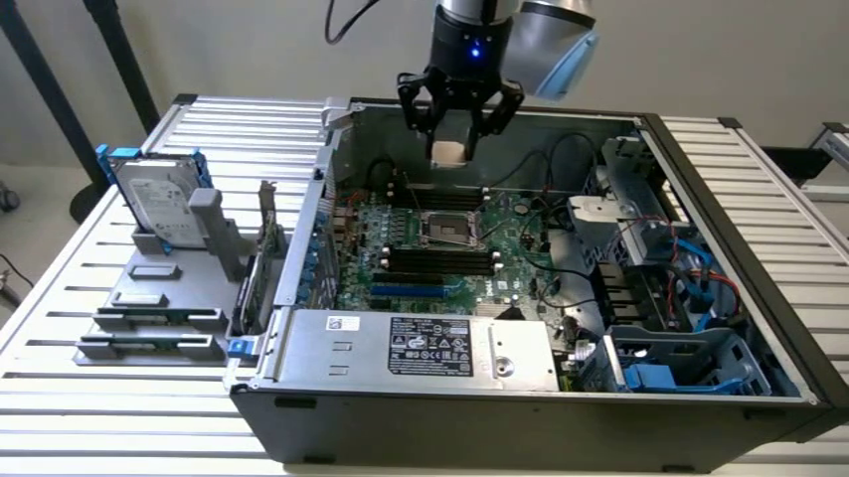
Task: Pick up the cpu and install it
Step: 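Pick up the cpu and move it towards the insertion slot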
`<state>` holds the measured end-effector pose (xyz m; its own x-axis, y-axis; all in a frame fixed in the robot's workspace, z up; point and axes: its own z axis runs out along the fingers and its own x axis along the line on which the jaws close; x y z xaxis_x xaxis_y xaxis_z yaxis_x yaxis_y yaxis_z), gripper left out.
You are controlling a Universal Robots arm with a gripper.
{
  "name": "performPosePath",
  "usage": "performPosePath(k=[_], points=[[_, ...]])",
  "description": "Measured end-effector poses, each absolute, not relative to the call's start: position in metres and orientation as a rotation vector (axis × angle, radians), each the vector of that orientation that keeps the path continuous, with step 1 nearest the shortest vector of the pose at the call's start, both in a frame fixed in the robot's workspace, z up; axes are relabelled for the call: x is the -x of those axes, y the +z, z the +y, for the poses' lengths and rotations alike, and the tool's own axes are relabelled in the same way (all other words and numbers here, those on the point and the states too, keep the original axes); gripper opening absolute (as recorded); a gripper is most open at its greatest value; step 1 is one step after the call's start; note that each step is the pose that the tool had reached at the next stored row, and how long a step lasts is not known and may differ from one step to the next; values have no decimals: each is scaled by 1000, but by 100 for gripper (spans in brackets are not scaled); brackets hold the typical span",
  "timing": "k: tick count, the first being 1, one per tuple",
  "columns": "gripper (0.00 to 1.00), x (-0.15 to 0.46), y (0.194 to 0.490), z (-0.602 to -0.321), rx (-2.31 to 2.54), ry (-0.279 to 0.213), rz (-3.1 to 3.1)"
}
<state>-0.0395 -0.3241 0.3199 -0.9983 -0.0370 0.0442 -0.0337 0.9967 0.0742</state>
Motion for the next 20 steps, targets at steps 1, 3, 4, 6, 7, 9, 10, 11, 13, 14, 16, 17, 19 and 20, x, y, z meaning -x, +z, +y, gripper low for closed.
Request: performPosePath(k=[1, 3, 4, 6, 7, 9, 10, 11, 13, 14, 16, 17, 19, 20], points=[[55, 38, 318, -324, -53, -113, -3094], [55, 37, 315, -324, -47, -112, -3094], [55, 36, 313, -324, -44, -111, -3094], [55, 35, 309, -324, -37, -110, -3095], [55, 35, 308, -324, -33, -109, -3095], [55, 34, 304, -324, -26, -107, -3096], [55, 34, 302, -324, -23, -106, -3096], [55, 33, 300, -324, -21, -105, -3096], [55, 33, 297, -324, -16, -102, -3097], [55, 33, 295, -324, -15, -101, -3098], [55, 33, 292, -324, -14, -97, -3099], [55, 33, 290, -324, -13, -95, -3100], [55, 33, 287, -324, -13, -91, -3101], [55, 33, 285, -324, -12, -89, -3102]])
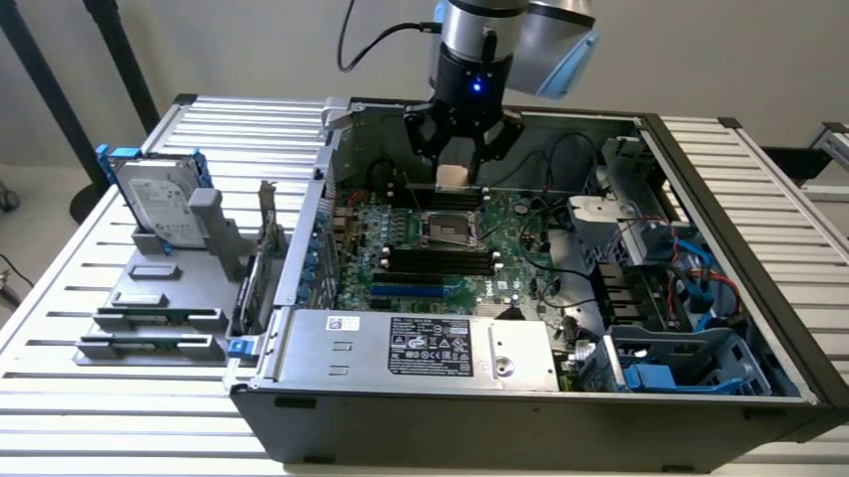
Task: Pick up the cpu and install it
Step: 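Pick up the cpu and move it towards the insertion slot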
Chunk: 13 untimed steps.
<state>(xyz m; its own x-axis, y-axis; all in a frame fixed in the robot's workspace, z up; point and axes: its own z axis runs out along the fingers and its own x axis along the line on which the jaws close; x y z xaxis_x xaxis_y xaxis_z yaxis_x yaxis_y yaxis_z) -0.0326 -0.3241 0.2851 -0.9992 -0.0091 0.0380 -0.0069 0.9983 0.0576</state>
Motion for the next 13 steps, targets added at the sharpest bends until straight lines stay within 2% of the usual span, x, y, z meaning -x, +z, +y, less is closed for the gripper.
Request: performPosePath(k=[13], points=[[55, 33, 264, -324, -11, -54, -3111]])
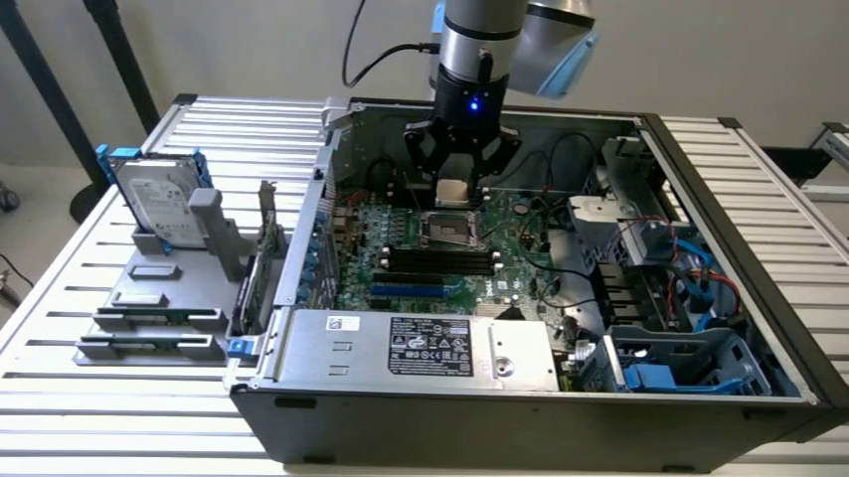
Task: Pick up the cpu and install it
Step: 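Pick up the cpu and move it towards the insertion slot, then place the cpu into insertion slot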
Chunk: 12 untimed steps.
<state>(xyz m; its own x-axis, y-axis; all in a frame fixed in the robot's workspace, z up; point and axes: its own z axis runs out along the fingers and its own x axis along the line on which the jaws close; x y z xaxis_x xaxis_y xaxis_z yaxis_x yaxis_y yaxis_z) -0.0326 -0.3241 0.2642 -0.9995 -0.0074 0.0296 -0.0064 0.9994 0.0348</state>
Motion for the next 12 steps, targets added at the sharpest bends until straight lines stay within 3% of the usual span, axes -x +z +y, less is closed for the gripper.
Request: performPosePath(k=[12], points=[[55, 33, 264, -324, -11, -54, -3111]])
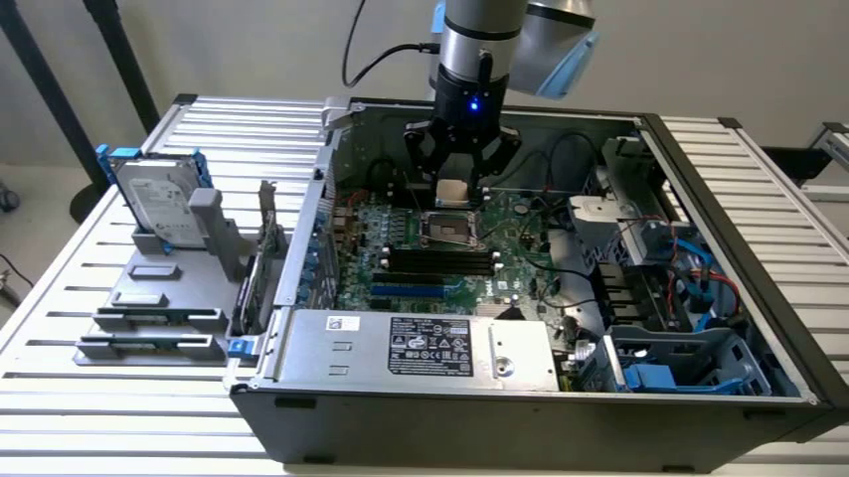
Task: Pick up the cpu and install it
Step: 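Place the cpu into insertion slot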
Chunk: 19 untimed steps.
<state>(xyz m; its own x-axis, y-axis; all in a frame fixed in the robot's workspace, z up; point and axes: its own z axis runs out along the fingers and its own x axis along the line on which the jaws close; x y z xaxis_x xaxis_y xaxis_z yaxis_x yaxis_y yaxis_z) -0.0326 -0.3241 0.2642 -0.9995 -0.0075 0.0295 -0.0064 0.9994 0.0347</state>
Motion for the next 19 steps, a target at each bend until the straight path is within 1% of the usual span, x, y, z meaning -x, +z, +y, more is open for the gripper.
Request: performPosePath(k=[6, 19], points=[[55, 33, 264, -324, 13, -54, -3112], [55, 33, 264, -324, 359, -59, -3095]])
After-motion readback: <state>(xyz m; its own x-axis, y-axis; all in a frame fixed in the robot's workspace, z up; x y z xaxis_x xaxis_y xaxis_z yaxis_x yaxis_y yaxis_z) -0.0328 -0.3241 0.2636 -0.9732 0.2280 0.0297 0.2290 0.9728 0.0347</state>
